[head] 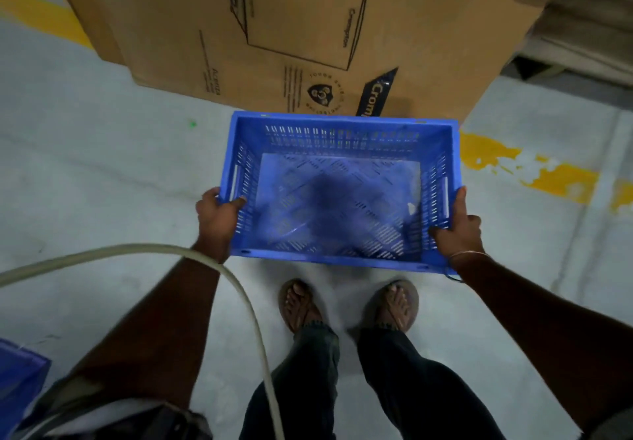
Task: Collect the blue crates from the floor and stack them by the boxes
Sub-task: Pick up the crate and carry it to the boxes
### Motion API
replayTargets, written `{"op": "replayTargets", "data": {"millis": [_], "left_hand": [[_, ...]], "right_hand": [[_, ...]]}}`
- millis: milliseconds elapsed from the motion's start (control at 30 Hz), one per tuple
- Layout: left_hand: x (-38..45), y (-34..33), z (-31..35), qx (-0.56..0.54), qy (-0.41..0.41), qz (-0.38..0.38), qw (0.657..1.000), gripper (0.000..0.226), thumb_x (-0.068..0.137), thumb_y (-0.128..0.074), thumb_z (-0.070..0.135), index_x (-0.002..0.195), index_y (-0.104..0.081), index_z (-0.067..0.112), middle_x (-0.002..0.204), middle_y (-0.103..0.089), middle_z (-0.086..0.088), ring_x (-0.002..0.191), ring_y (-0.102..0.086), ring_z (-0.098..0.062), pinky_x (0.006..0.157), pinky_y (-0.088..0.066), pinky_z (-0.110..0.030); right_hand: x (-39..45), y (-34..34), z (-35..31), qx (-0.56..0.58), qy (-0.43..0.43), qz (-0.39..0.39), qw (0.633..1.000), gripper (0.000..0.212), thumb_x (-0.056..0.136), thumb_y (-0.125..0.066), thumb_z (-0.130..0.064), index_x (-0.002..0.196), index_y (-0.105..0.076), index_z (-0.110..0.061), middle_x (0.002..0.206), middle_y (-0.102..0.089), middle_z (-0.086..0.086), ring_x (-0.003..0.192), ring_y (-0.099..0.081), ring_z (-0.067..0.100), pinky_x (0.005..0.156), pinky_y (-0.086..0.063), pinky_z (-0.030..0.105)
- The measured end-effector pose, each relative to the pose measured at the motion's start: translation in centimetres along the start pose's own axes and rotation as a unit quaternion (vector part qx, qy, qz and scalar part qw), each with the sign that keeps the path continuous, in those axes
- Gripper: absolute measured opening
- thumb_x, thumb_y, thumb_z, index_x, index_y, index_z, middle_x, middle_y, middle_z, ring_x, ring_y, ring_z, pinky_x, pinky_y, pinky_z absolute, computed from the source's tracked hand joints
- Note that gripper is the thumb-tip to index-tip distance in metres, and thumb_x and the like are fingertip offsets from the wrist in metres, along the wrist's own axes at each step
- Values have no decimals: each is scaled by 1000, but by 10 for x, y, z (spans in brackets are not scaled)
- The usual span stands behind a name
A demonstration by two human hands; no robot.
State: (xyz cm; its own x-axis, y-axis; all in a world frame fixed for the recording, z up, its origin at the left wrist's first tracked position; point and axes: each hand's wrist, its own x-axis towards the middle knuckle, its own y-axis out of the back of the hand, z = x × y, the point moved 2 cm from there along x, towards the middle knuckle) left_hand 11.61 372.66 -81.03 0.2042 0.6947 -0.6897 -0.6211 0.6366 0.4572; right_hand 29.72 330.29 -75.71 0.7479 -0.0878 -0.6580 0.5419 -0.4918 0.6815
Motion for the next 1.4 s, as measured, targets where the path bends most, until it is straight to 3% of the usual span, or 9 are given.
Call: {"op": "replayTargets", "data": {"millis": [133, 400, 567, 667, 867, 1033, 1200, 1300, 1400], "left_hand": [[-42, 4, 43, -66, -30, -19, 997, 57, 50, -84, 40, 101, -58, 38, 126, -63, -16, 104, -71, -33, 90, -59, -54], [-257, 91, 250, -91, -126, -22, 988, 43, 56, -79, 38, 94, -61, 28, 111, -69, -11, 96, -71, -31, 87, -60, -48], [-396, 144, 359, -141, -205, -65, 966, 35, 80, -74, 25, 111, -69, 11, 80, -67, -4, 68, -63, -20, 64, -53, -32], [-418, 171, 407, -136, -265, -68, 952, 44, 63, -77, 40, 100, -70, 18, 97, -75, -13, 90, -72, -37, 80, -60, -52], [-473, 225, 468, -152, -356, -37, 921, 61, 59, -75, 51, 108, -71, 15, 105, -76, -11, 94, -73, -34, 84, -60, -57], [-503, 253, 496, -169, -357, -43, 918, 57, 58, -75, 51, 104, -69, 17, 106, -75, -12, 94, -73, -36, 84, -59, -59], [-484, 253, 533, -168, -352, -115, 914, 77, 49, -83, 56, 119, -66, 27, 122, -71, -11, 104, -70, -37, 92, -56, -63], [-512, 247, 552, -162, -361, -155, 905, 71, 49, -83, 48, 113, -67, 22, 116, -71, -16, 101, -68, -34, 97, -51, -63], [-546, 236, 560, -127, -375, -189, 899, 31, 76, -80, 32, 101, -65, 20, 112, -70, -15, 101, -65, -30, 99, -51, -57]], "right_hand": [[-22, 94, -35, 15, 26, 41, 999, 97, 84, -70, -24, 155, -4, -33, 123, -40, 35, 115, -46, 53, 107, -33, 46], [-137, 318, -114, 99, 113, 105, 983, 106, 63, -68, -43, 153, -13, -36, 132, -47, 28, 119, -51, 41, 105, -41, 45], [-228, 426, -159, 177, 194, 118, 958, 90, 83, -71, -9, 154, -18, -23, 148, -43, 14, 125, -50, 31, 98, -43, 40], [-254, 475, -180, 187, 210, 141, 949, 93, 80, -75, -19, 154, -19, -29, 146, -44, 18, 124, -51, 39, 96, -45, 45], [-301, 525, -226, 232, 244, 154, 929, 91, 82, -73, -24, 154, -18, -31, 144, -46, 16, 118, -54, 40, 94, -48, 48], [-298, 547, -252, 212, 252, 164, 930, 97, 65, -73, -50, 149, -27, -35, 134, -57, 15, 108, -61, 39, 90, -53, 50], [-311, 563, -254, 209, 250, 183, 927, 85, 62, -71, -51, 140, -43, -29, 125, -63, 13, 98, -65, 34, 85, -55, 47], [-346, 567, -244, 211, 231, 207, 927, 58, 68, -72, -42, 121, -57, -24, 113, -68, 11, 92, -66, 31, 82, -55, 43], [-375, 571, -231, 226, 200, 235, 924, 42, 79, -72, -29, 117, -61, -15, 105, -66, 10, 95, -64, 32, 78, -49, 36]]}}
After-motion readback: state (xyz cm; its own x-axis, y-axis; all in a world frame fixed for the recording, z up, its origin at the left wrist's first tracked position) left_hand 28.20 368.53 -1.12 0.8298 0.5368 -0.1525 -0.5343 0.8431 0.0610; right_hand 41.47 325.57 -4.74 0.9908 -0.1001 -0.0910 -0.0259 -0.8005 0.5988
